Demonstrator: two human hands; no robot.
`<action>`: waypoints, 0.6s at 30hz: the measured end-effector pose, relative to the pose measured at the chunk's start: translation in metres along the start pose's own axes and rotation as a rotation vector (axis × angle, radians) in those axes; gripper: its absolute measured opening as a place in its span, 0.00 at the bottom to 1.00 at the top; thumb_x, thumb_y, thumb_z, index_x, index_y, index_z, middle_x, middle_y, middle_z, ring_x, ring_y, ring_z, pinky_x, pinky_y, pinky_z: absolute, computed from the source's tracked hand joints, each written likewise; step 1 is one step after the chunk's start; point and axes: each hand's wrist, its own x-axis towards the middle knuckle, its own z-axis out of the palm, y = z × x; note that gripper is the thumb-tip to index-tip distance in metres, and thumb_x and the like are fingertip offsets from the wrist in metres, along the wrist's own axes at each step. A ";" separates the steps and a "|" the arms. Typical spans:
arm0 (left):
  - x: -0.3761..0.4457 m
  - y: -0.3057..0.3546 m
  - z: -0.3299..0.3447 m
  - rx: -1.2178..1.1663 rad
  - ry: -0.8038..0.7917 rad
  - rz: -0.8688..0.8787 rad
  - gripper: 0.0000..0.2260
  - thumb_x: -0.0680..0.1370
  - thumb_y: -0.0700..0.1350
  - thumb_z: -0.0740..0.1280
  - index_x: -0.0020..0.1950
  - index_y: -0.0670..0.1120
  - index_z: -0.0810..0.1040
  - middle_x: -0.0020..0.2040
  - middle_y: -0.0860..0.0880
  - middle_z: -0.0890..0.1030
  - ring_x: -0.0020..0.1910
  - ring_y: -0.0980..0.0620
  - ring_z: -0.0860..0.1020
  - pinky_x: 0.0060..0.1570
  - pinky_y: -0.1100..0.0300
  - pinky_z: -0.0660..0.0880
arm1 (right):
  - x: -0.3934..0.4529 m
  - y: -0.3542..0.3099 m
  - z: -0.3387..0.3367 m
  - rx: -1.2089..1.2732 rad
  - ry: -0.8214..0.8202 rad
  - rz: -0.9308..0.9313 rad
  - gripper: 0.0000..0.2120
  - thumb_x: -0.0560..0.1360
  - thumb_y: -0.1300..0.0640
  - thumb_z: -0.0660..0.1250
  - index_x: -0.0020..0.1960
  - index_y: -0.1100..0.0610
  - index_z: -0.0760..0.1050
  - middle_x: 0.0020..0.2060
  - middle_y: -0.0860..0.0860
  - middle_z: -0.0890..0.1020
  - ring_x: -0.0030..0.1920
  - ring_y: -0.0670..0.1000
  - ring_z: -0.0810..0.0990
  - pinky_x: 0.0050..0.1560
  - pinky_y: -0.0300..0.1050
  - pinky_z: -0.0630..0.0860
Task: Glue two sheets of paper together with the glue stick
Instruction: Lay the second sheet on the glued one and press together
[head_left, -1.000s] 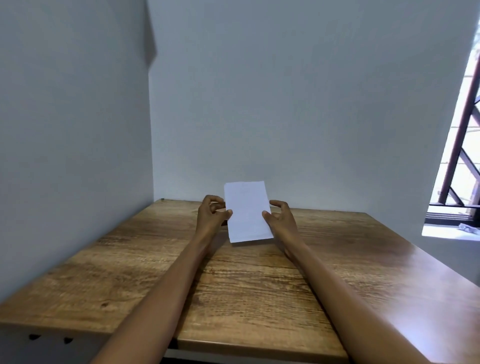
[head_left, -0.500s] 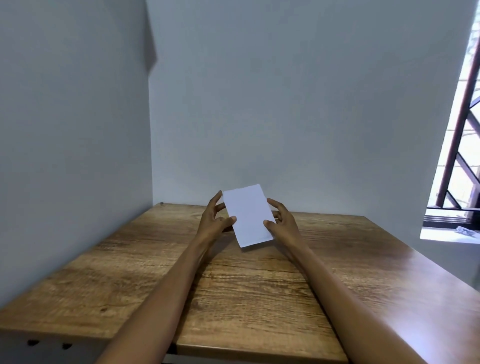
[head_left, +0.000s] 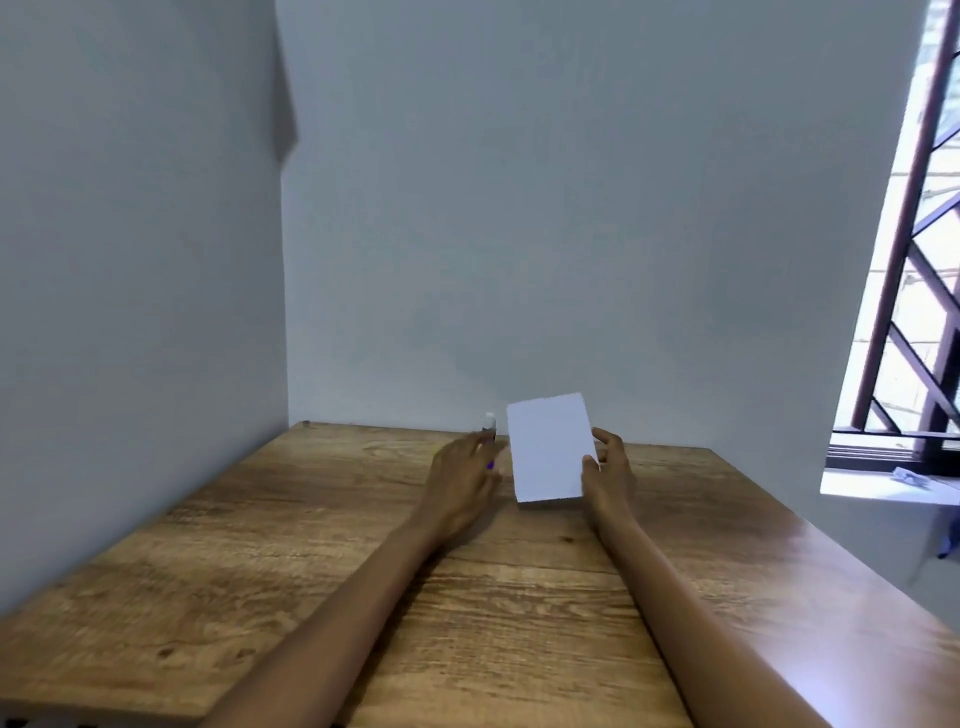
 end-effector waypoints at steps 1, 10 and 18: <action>0.004 0.004 0.008 0.029 -0.085 0.016 0.19 0.80 0.47 0.58 0.71 0.46 0.67 0.73 0.46 0.66 0.71 0.47 0.64 0.69 0.52 0.61 | 0.007 0.005 -0.007 -0.024 0.002 0.013 0.19 0.78 0.64 0.57 0.67 0.52 0.66 0.60 0.55 0.78 0.47 0.49 0.74 0.38 0.41 0.70; 0.053 0.027 0.070 0.104 -0.610 -0.173 0.24 0.81 0.57 0.48 0.74 0.46 0.61 0.75 0.45 0.62 0.73 0.46 0.62 0.72 0.44 0.53 | 0.042 0.024 -0.017 -0.480 -0.205 0.029 0.17 0.76 0.65 0.57 0.65 0.64 0.68 0.63 0.61 0.72 0.60 0.59 0.73 0.49 0.42 0.66; 0.048 0.023 0.078 0.050 -0.565 -0.165 0.21 0.82 0.53 0.52 0.69 0.44 0.67 0.71 0.43 0.67 0.68 0.44 0.67 0.65 0.49 0.65 | 0.034 0.027 -0.008 -1.045 -0.299 -0.183 0.16 0.80 0.55 0.53 0.64 0.56 0.70 0.64 0.56 0.71 0.65 0.57 0.67 0.61 0.52 0.66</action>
